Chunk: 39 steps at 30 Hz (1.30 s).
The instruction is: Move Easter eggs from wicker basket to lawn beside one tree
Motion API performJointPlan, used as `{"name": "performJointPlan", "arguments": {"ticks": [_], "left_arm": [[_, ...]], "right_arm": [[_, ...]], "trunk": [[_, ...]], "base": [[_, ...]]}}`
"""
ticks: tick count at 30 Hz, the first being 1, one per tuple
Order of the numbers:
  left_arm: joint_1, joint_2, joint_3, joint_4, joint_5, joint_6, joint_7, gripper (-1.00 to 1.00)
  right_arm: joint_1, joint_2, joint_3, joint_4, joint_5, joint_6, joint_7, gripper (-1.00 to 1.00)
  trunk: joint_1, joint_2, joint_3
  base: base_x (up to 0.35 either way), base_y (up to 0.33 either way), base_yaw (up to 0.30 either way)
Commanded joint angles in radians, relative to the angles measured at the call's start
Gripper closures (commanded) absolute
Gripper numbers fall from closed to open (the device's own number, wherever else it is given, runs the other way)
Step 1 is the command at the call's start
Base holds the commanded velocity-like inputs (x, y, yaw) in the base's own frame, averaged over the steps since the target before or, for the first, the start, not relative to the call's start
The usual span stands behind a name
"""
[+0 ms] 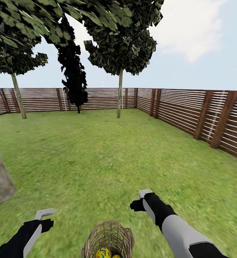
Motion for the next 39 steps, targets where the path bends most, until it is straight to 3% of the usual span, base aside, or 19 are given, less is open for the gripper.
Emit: {"name": "performJointPlan", "arguments": {"ticks": [1,27,39], "left_arm": [[0.000,0.000,-0.001,-0.002,0.011,0.004,0.007,-1.00],[0.000,0.000,-0.001,-0.006,0.011,-0.012,0.008,-1.00],[0.000,0.001,0.000,-0.009,0.011,-0.012,0.007,-1.00]], "right_arm": [[-0.001,0.000,0.005,-0.002,0.001,0.006,0.000,-1.00],[-0.001,-0.002,0.006,-0.003,0.001,0.006,0.001,-1.00],[-0.001,-0.001,0.007,-0.002,-0.001,0.005,0.001,-1.00]], "trunk": [[0.000,-0.002,-0.002],[0.000,-0.002,-0.002],[0.046,-0.086,-0.039]], "base": [[0.015,0.018,0.000],[0.002,0.046,0.000],[0.000,0.000,0.000]]}}
